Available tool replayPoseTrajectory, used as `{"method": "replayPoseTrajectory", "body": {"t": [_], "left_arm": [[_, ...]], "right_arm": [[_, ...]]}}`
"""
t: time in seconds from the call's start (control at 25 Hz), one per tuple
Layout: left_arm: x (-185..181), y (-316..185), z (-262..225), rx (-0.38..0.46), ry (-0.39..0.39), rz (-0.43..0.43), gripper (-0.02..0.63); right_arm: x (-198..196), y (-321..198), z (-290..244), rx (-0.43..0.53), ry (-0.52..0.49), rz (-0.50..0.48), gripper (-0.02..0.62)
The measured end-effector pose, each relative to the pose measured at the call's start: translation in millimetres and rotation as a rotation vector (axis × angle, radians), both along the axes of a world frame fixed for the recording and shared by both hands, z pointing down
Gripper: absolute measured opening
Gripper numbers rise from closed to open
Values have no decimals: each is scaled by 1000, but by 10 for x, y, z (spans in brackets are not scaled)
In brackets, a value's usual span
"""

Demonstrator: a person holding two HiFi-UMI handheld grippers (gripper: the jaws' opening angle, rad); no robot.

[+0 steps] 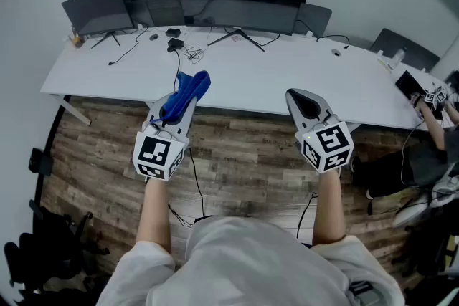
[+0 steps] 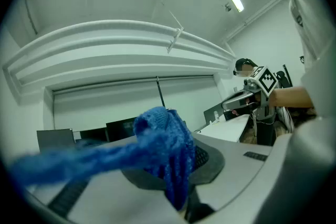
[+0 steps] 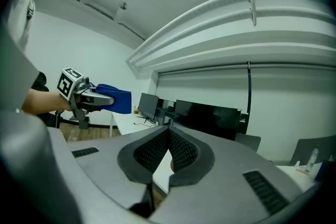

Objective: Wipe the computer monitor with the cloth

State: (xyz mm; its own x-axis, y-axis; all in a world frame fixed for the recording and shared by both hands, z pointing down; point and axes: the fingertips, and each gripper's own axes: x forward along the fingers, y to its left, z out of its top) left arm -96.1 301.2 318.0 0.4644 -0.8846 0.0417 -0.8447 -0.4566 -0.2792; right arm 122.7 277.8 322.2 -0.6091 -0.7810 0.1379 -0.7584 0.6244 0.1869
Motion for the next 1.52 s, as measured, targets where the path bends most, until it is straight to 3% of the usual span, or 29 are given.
{"method": "replayPoseTrajectory", "body": {"t": [0.36,0.72,1.0,1.52], "left_arm": [[245,-44,143,-34,23,-47,64],[-33,-538,310,-46,44,-83,64],[-686,-1666,460,-47,74,-119,66],[-1970,-4053,188,-74,89,-139,66]], "right_arm": [[332,-126,12,-16,-70,-5,14],[45,-608,106,-42,-81,-54,14],[-495,-1629,72,-13,-59,-57,14],[-1774,-3812,-253,11,-68,-54,12]]}}
